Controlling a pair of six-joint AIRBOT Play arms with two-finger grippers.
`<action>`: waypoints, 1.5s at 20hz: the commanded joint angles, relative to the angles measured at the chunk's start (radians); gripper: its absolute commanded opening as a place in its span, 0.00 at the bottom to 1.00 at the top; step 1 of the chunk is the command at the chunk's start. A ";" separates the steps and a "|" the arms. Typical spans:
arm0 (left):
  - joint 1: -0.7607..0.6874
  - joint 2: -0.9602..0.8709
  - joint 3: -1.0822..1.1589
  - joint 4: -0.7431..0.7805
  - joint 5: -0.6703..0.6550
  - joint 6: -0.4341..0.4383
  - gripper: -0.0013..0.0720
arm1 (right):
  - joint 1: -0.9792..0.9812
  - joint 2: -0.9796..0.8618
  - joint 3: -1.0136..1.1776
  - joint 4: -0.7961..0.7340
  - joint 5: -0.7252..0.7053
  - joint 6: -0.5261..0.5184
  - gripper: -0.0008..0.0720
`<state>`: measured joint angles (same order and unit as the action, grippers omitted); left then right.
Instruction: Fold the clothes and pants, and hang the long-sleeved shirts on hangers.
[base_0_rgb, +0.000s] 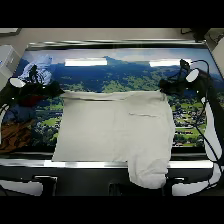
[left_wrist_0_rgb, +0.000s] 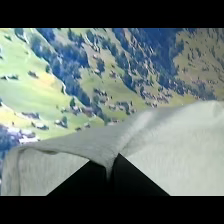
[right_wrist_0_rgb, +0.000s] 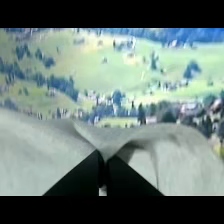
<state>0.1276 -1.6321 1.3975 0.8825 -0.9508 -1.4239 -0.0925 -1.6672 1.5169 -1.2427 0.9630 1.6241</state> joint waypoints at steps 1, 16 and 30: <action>-0.002 -0.138 0.119 -0.011 0.062 0.010 0.05 | -0.004 -0.063 -0.008 0.009 -0.324 0.033 0.07; -0.042 -0.238 0.158 -0.066 0.190 0.037 0.05 | -0.010 -0.150 0.013 0.066 -0.330 0.028 0.07; 0.106 -0.162 -0.004 0.065 -0.553 0.055 0.05 | -0.097 0.005 -0.123 -0.074 0.539 0.012 0.07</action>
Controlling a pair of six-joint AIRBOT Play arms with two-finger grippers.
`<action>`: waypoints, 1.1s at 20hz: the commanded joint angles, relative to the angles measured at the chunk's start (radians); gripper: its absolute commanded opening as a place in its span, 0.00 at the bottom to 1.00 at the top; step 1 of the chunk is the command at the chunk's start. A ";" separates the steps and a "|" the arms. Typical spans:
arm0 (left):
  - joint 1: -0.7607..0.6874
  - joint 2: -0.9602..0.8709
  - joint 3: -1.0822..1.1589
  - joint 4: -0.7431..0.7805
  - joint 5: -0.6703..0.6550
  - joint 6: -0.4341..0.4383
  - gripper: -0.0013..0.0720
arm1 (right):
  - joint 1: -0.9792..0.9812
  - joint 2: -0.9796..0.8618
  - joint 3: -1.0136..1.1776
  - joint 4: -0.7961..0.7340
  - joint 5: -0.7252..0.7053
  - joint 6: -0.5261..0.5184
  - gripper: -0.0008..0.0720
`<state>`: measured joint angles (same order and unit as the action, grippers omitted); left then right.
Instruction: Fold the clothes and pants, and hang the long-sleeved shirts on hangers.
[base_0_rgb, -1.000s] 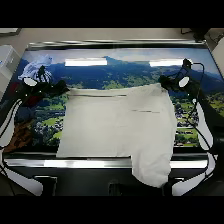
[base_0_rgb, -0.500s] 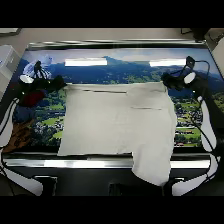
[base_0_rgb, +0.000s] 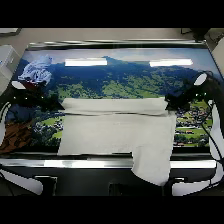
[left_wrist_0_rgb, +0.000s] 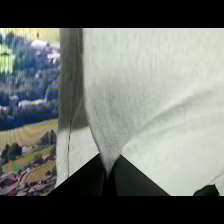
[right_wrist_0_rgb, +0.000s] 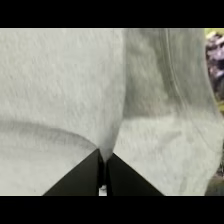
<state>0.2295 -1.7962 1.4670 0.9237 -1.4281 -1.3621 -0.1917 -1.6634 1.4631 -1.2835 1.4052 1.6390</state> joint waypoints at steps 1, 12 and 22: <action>0.004 0.002 -0.074 0.023 -0.084 -0.006 0.05 | 0.002 0.001 -0.072 -0.066 0.100 -0.005 0.07; -0.006 -0.004 -0.077 0.087 -0.105 0.000 0.05 | 0.002 -0.023 -0.074 -0.089 0.014 0.000 0.07; 0.061 0.087 -0.059 0.068 -0.235 -0.008 0.86 | -0.103 0.039 0.028 -0.085 0.258 -0.040 0.78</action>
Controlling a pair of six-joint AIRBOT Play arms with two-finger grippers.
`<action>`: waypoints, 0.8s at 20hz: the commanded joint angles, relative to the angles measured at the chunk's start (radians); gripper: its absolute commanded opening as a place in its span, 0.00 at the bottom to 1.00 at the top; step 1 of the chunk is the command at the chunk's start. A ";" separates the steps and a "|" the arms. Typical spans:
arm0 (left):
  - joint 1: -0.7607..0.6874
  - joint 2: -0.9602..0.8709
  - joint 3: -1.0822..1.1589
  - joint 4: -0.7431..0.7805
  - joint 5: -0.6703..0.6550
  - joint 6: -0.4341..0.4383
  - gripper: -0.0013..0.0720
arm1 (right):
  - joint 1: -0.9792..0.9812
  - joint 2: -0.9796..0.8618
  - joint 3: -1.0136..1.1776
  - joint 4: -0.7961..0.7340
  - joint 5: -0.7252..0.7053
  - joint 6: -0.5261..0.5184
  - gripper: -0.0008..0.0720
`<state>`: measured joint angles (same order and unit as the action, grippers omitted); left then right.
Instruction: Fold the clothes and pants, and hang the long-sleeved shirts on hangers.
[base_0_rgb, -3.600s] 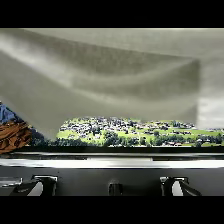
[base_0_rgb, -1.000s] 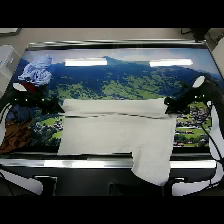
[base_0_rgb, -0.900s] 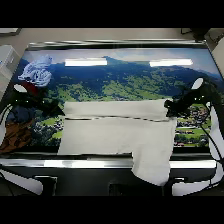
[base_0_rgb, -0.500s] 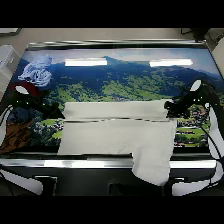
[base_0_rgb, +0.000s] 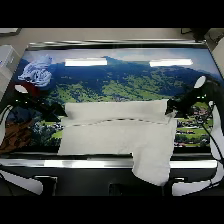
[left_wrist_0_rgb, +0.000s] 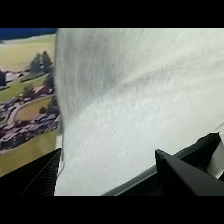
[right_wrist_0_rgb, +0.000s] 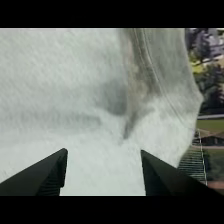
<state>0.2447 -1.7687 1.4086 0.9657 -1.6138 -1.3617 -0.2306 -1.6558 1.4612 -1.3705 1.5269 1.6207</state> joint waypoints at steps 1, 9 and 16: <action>0.072 0.107 -0.034 0.062 -0.042 -0.007 0.85 | -0.110 0.060 -0.002 0.006 0.171 -0.021 0.78; 0.193 0.460 -0.786 0.130 0.204 0.218 0.71 | -0.265 0.346 -0.554 -0.014 0.028 -0.123 0.78; 0.151 0.459 -0.896 0.002 0.271 0.237 0.62 | -0.265 0.347 -0.560 -0.003 0.045 -0.122 0.77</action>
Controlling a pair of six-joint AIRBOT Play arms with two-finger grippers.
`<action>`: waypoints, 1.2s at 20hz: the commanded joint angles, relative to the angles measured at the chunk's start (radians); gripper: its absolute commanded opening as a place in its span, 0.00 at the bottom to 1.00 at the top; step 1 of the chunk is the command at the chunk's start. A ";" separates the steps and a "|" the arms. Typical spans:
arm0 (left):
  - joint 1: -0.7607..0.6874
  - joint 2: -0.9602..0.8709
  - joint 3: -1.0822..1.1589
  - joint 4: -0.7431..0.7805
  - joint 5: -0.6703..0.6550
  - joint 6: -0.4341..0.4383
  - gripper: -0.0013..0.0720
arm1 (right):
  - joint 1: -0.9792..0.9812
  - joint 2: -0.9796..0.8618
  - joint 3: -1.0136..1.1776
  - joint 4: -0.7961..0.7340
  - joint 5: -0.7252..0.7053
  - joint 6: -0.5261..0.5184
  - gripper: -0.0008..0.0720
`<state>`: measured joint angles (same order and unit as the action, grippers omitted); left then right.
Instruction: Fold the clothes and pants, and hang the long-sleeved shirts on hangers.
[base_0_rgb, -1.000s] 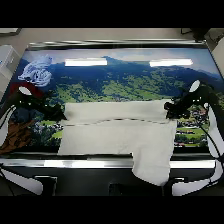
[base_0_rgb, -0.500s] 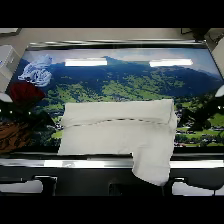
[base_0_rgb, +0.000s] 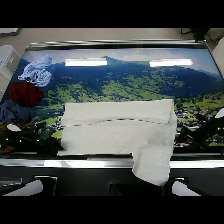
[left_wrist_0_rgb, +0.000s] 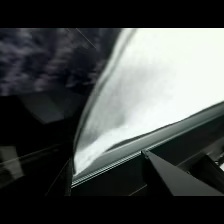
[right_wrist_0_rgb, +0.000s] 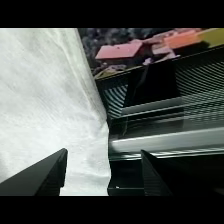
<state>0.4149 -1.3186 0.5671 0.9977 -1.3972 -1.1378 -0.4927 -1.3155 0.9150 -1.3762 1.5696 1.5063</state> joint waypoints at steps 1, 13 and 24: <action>-0.032 0.008 -0.060 -0.031 0.074 0.002 0.62 | -0.003 0.006 -0.013 0.003 0.003 -0.008 0.77; -0.055 0.010 -0.061 -0.030 0.107 -0.030 0.05 | -0.003 0.018 -0.320 0.134 -0.118 -0.091 0.78; -0.053 0.029 -0.034 -0.034 0.054 -0.010 0.05 | -0.003 0.064 -0.333 0.172 -0.062 -0.138 0.07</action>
<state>0.3607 -1.3033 0.5137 0.9707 -1.2942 -1.1667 -0.4950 -1.2804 0.5468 -1.2163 1.4651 1.3838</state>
